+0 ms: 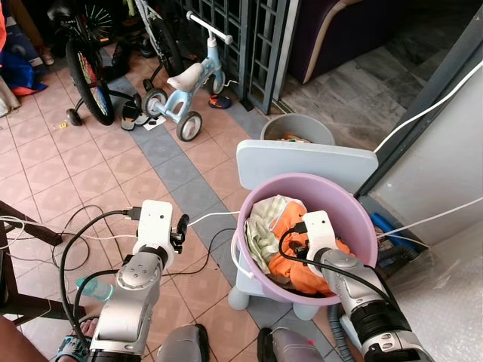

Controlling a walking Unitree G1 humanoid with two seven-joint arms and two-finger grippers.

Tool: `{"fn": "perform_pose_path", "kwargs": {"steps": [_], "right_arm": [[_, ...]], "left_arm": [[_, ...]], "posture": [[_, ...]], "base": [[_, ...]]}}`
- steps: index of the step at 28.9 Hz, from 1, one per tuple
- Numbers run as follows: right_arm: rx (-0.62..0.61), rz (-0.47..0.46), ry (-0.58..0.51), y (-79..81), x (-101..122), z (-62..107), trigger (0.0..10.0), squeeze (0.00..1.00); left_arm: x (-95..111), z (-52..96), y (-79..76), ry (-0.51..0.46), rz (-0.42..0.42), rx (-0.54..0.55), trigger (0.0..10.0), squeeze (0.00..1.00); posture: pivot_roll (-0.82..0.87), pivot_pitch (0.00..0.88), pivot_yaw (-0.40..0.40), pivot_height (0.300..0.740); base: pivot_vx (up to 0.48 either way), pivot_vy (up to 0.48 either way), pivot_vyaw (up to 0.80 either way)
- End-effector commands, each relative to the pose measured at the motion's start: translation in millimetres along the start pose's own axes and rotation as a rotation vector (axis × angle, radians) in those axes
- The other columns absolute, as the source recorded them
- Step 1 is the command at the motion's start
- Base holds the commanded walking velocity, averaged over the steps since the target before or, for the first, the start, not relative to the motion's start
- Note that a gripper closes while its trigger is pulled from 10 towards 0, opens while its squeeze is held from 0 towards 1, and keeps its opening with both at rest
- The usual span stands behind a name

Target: Clothes washing

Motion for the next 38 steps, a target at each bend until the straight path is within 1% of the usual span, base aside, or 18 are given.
{"fn": "perform_pose_path", "kwargs": {"steps": [1,3,4,5,9,10,11,12,13,14,15,16,17,22,25,28,32,38], "right_arm": [[-0.021,-0.046,0.001,-3.6,-1,2.1,0.0,0.00],[-0.035,-0.081,-0.040,-6.4,5,4.5,0.0,0.00],[-0.049,-0.106,-0.111,-9.1,13,7.2,0.0,0.00],[-0.049,-0.109,-0.130,-9.9,15,8.5,0.0,0.00],[-0.064,-0.176,-0.188,-12.5,19,14.6,0.0,0.00],[-0.069,-0.222,-0.245,-13.0,25,17.4,0.0,0.00],[-0.059,-0.298,-0.359,-12.8,37,24.4,0.0,0.00],[-0.076,-0.301,-0.437,-15.3,46,31.9,0.0,0.00],[-0.076,-0.301,-0.437,-15.3,46,31.9,0.0,0.00],[-0.112,-0.263,-0.520,-19.4,58,41.6,0.0,0.00],[-0.123,-0.250,-0.580,-21.6,68,48.7,0.0,0.00],[-0.123,-0.250,-0.580,-21.6,68,48.7,0.0,0.00],[-0.134,-0.214,-0.682,-24.7,87,61.5,0.0,0.00],[-0.188,-0.127,-0.825,-33.6,119,81.5,0.0,0.00],[-0.221,-0.122,-0.873,-39.7,129,88.2,0.0,0.00],[-0.235,-0.125,-0.876,-41.4,129,88.2,0.0,0.00],[-0.230,-0.129,-0.866,-37.3,125,85.7,0.0,0.00],[-0.215,-0.130,-0.849,-29.8,120,82.8,0.0,0.00]], "left_arm": [[-1,-1.4,-0.9,0.002,-0.013,0.001,10.0,0.00],[0,-2.4,-1.9,-0.005,-0.007,-0.004,10.0,0.00],[0,-2.7,-2.8,-0.013,0.006,-0.006,10.0,0.00],[0,-3.0,-3.2,-0.016,0.015,-0.007,10.0,0.00],[5,-5.5,-4.6,-0.056,0.035,0.000,10.0,0.00],[7,-6.4,-5.8,-0.069,0.037,-0.003,10.0,0.00],[8,-8.3,-8.5,-0.081,0.037,-0.009,10.0,0.00],[10,-10.9,-13.3,-0.084,0.048,-0.035,10.0,0.00],[10,-10.9,-13.3,-0.084,0.048,-0.035,10.0,0.00],[14,-12.6,-18.6,-0.098,0.061,-0.059,10.0,0.00],[17,-13.8,-20.7,-0.109,0.058,-0.062,10.0,0.00],[17,-13.8,-20.7,-0.109,0.058,-0.062,10.0,0.00],[19,-15.9,-22.8,-0.122,0.050,-0.058,10.0,0.00],[19,-18.1,-24.8,-0.124,0.048,-0.063,10.0,0.00],[20,-19.6,-23.7,-0.140,0.030,-0.045,10.0,0.00],[22,-22.6,-23.2,-0.150,0.025,-0.033,10.0,0.00],[27,-25.8,-24.7,-0.162,0.031,-0.040,10.0,0.00],[30,-26.4,-19.2,-0.181,0.020,-0.027,10.0,0.00]], "posture": [[0.00,0.112,-0.006,0.740],[-0.01,0.112,-0.005,0.740],[-0.01,0.110,-0.006,0.740],[-0.01,0.108,-0.005,0.740],[-0.02,0.098,-0.001,0.740],[-0.02,0.098,-0.001,0.740],[-0.02,0.083,-0.002,0.740],[-0.01,0.075,-0.002,0.740],[-0.01,0.075,-0.002,0.740],[-0.02,0.065,-0.002,0.740],[-0.03,0.058,0.000,0.740],[-0.03,0.058,0.000,0.740],[-0.03,0.051,0.003,0.740],[-0.04,0.046,0.011,0.740],[-0.04,0.043,0.015,0.740],[-0.04,0.038,0.017,0.740],[-0.04,0.032,0.018,0.740],[-0.04,0.034,0.025,0.740]], "base": [[0.000,0.000,0.00],[0.000,0.000,0.00],[0.000,0.000,0.00],[0.000,0.000,0.00],[0.000,0.000,0.00],[0.000,0.000,0.00],[0.000,0.000,0.00],[0.000,0.000,0.00],[0.000,0.000,0.00],[0.000,0.000,0.00],[0.000,0.000,0.00],[0.000,0.000,0.00],[0.000,0.000,0.00],[0.000,0.000,0.00],[0.000,0.000,0.00],[0.000,0.000,0.00],[0.000,0.000,0.00],[0.000,-0.125,0.00]]}}
Point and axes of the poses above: a point about 5 cm out from each wrist's last joint towards the gripper, its own z axis pointing back from the gripper into the wrist, its own x axis along the axis of the wrist's last joint, y = z × x, the point moved 1 cm from there along -z, pointing out of the wrist towards the gripper, and after that the axes turned 10 degrees about z, right-handed, at the moved point
